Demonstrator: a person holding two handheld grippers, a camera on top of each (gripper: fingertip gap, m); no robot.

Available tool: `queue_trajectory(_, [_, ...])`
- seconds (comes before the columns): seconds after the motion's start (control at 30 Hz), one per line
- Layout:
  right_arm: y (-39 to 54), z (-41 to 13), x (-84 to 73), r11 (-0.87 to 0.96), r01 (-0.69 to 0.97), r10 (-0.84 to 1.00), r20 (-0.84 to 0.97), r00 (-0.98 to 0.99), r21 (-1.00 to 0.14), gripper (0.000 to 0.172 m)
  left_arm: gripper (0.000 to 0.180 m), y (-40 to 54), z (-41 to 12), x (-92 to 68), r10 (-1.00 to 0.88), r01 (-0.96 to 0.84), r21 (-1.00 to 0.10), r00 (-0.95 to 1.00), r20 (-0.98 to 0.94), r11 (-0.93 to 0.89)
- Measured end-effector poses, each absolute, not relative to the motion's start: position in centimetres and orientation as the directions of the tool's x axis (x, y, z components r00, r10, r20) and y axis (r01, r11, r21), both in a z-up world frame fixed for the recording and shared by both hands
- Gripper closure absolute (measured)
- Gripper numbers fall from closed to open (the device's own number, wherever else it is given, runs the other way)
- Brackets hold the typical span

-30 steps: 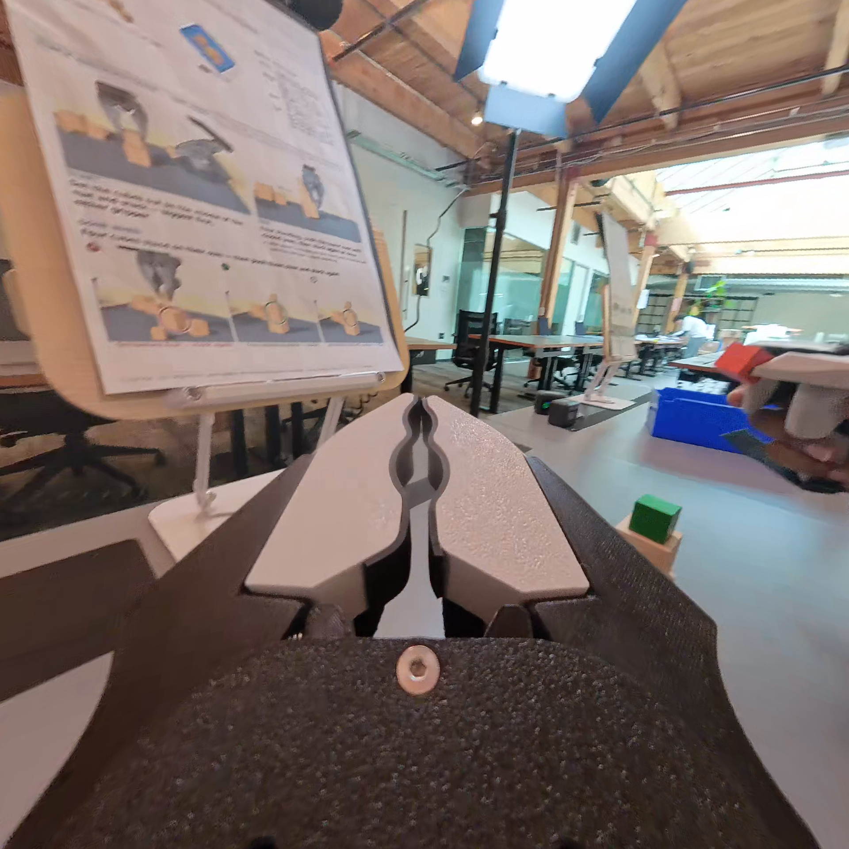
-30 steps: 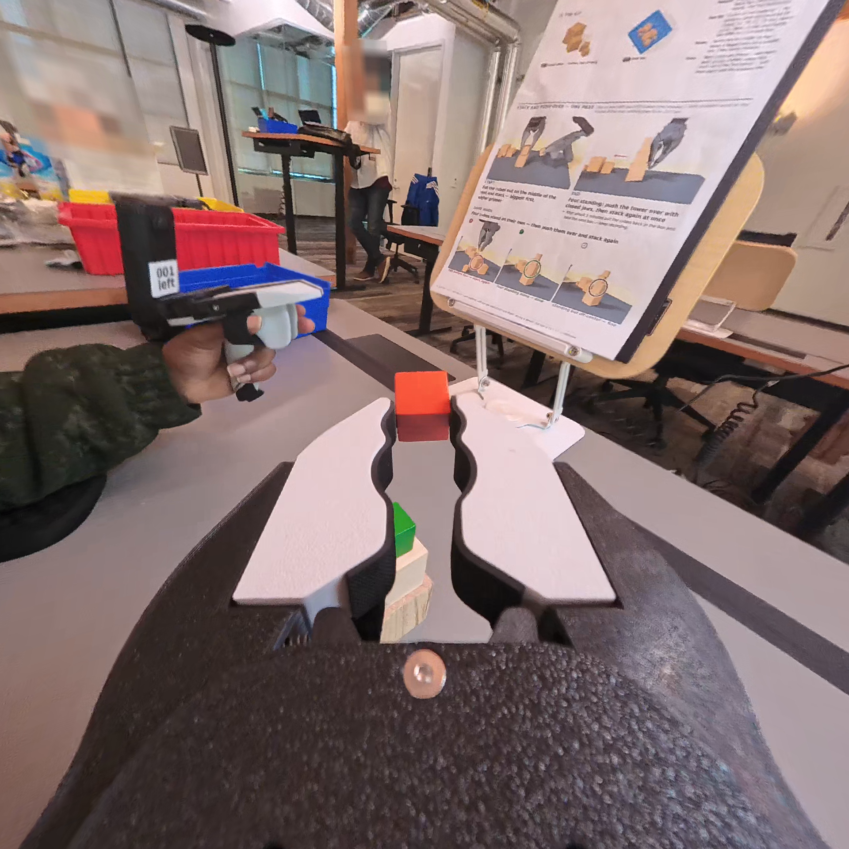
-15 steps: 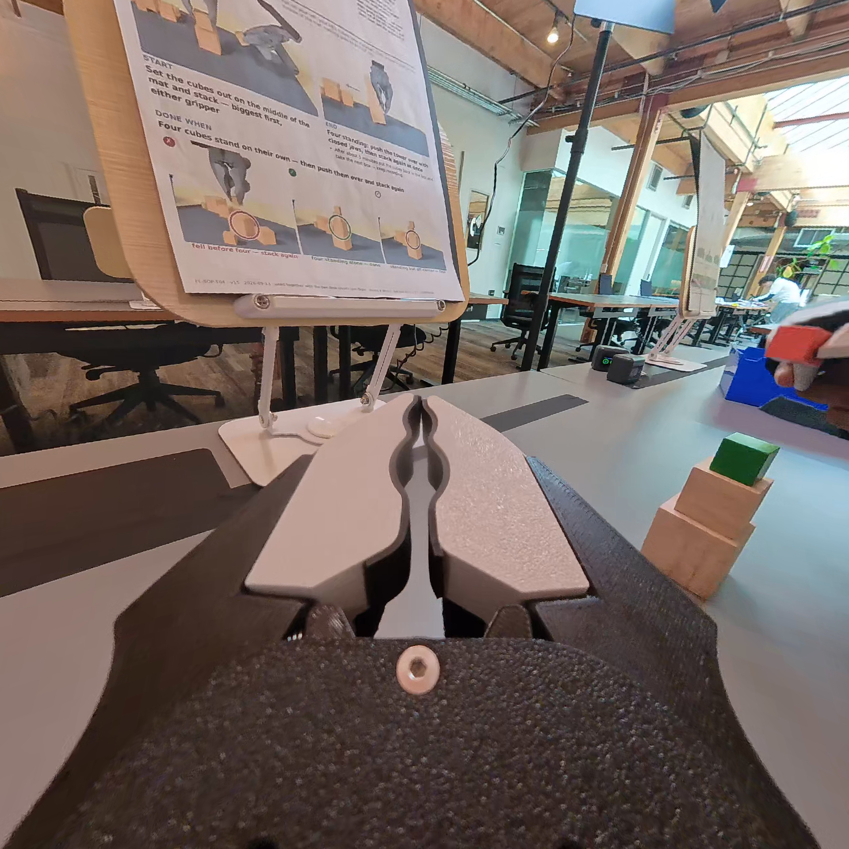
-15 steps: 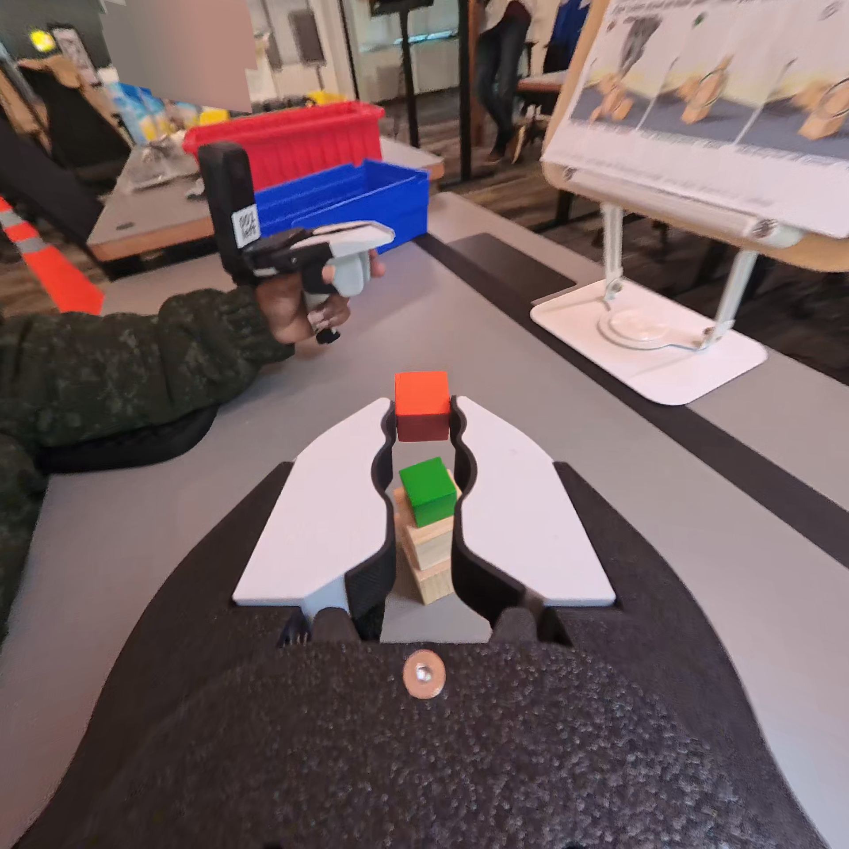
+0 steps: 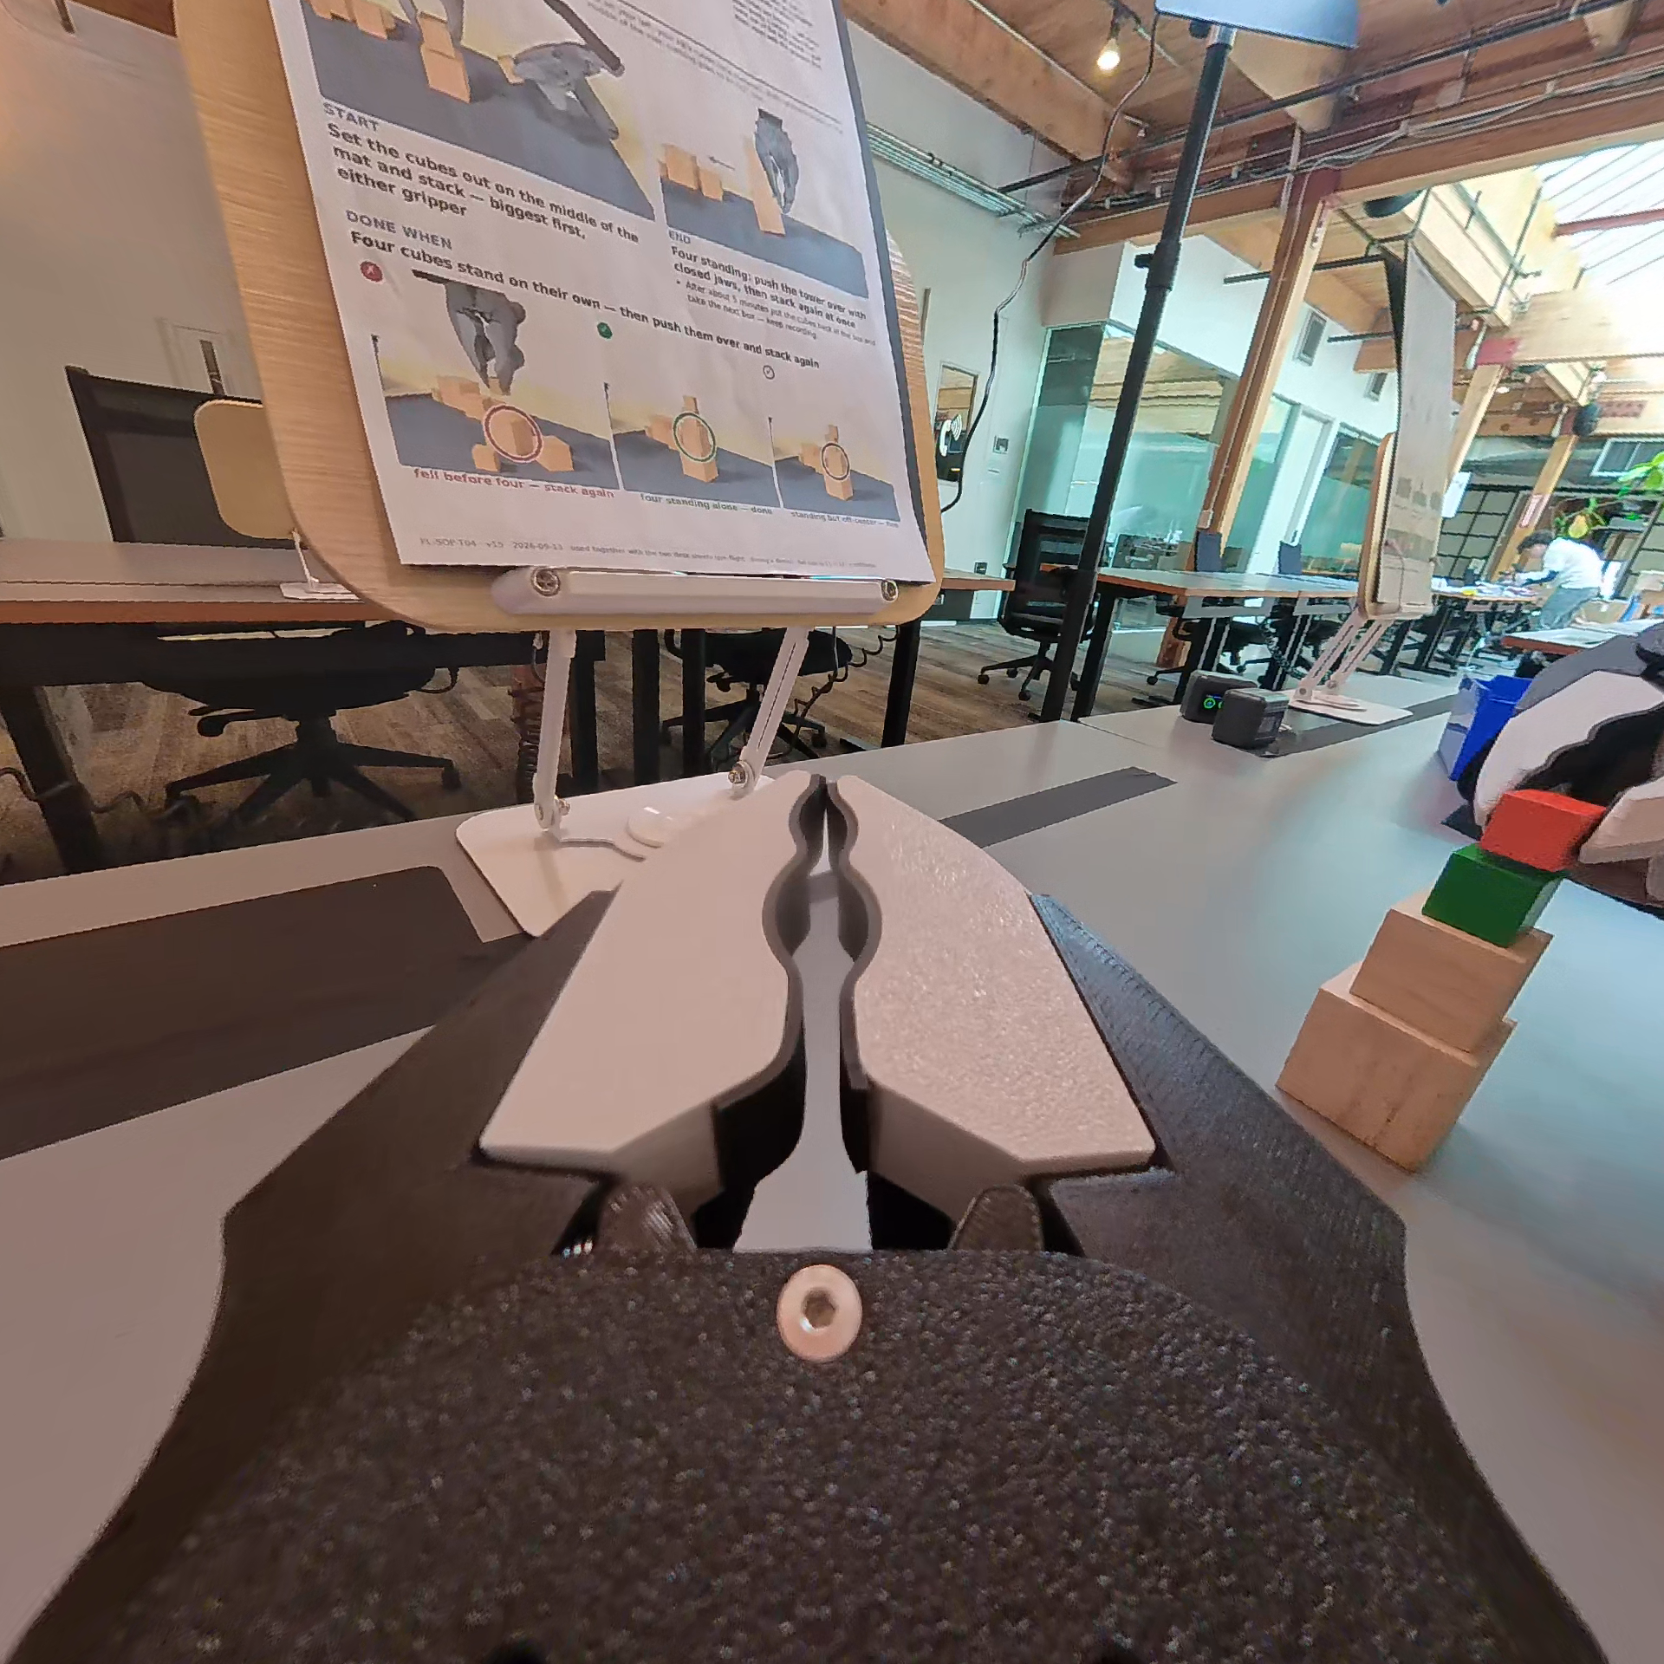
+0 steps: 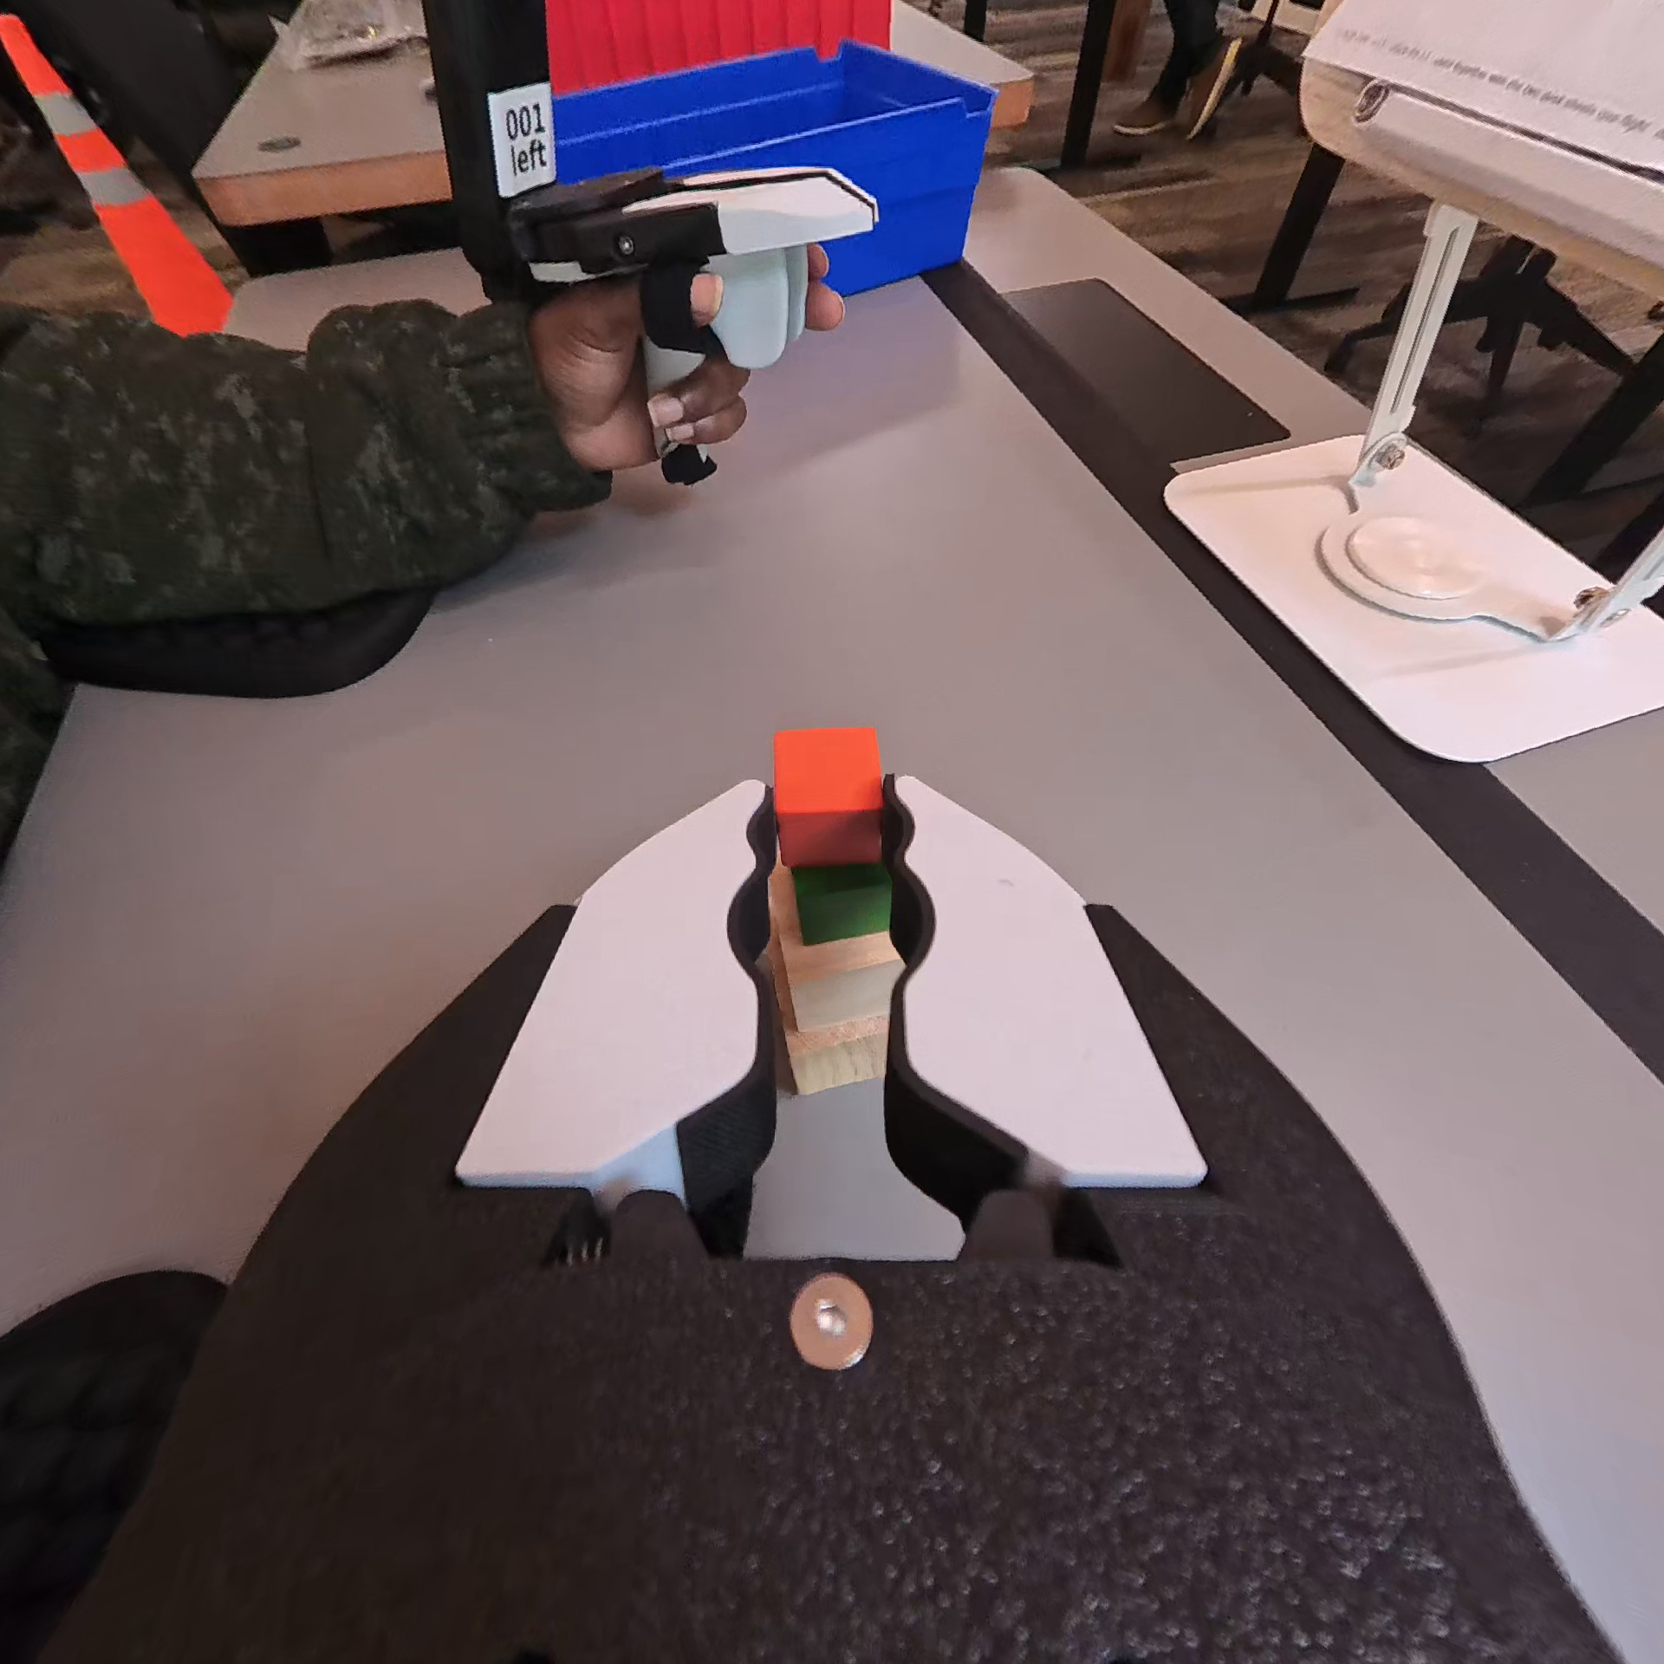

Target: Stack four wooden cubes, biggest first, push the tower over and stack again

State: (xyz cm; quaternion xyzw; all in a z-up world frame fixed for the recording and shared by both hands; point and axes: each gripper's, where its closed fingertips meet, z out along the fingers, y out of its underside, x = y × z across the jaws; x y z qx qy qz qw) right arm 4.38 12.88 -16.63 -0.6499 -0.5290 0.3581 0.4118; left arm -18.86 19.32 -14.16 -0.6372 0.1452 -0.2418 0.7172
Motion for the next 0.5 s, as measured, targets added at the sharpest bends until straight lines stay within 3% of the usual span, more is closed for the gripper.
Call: queue_trajectory(0.5, [13.1,-17.01,4.43,-0.058,0.423,0.991,-0.003,0.131,-0.904,0.147,0.18,19.35,-14.33,-18.81,-0.542,0.165,-0.984,0.834,0.106,0.062])
